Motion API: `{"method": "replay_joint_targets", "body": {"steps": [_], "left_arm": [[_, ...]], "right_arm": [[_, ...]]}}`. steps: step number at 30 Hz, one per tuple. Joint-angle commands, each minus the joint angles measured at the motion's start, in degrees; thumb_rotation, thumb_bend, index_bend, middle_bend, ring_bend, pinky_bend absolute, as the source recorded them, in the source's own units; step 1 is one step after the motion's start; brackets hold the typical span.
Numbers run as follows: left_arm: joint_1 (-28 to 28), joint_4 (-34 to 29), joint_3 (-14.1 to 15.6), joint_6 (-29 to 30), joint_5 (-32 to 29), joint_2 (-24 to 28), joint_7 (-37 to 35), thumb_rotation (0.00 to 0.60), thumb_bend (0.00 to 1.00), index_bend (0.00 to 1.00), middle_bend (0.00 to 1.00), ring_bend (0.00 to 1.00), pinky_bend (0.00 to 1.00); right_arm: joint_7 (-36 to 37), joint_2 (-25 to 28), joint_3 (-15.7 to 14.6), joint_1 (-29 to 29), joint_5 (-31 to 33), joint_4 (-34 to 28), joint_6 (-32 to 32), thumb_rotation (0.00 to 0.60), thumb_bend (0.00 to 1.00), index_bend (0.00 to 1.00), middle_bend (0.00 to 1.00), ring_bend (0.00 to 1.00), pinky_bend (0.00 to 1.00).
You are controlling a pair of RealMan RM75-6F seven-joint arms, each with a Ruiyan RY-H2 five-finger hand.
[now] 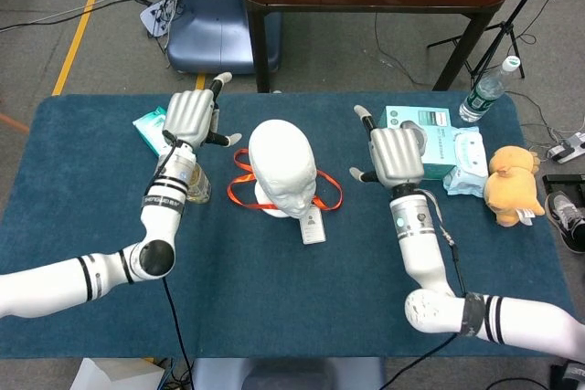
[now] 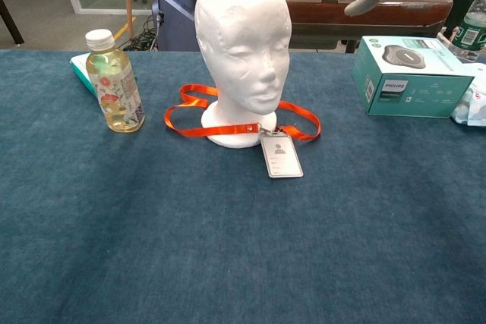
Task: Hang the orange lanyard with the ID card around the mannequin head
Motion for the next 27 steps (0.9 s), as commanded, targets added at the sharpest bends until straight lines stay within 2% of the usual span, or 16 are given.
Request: {"method": "replay_joint_targets", "body": {"steps": [1,3,7,14,18,27], "left_arm": [[4.0,-7.9,1.4,2.2,3.9,5.3,-2.0,0.44,0.12,0.0,0.72,0.79,0.93],[5.3,-10.2,1.6,3.1,4.7,6.9,-2.7,0.408,0.12,0.0,0.7,0.76,0.93],[8.0,-13.5,2.4,4.0,6.5,10.0,-4.4,0.399,0.12,0.0,0.63,0.69,0.91],[11.9,-14.7,3.7,3.7,9.0,14.0,-8.0,0.396,0.12,0.0,0.53,0.54,0.83],[14.1,-14.4,4.5,3.0,10.1,15.7,-10.5,0.363,0.12,0.0,0.46,0.47,0.79],[20.3,-13.3,7.4,3.0,15.9,17.5,-17.6,0.354,0.12,0.03,0.4,0.4,0.68]], "right_arm": [[1.3,4.3,-3.5,-3.7,-4.5,-5.1,1.5,0.6,0.01,0.19,0.72,0.71,0.86],[2.1,6.1,-4.7,-5.1,-6.2,-6.9,1.6,0.6,0.01,0.2,0.68,0.67,0.84],[4.4,9.7,-7.4,-8.2,-10.4,-10.4,1.7,0.6,0.01,0.22,0.63,0.63,0.82],[5.5,14.9,-12.3,-12.3,-16.8,-14.4,1.0,0.6,0.02,0.25,0.56,0.56,0.78],[7.0,17.1,-14.5,-14.1,-19.2,-15.3,-0.4,0.6,0.02,0.25,0.52,0.52,0.76],[9.8,19.8,-19.5,-17.4,-25.5,-13.8,-4.3,0.6,0.03,0.25,0.46,0.47,0.72]]}}
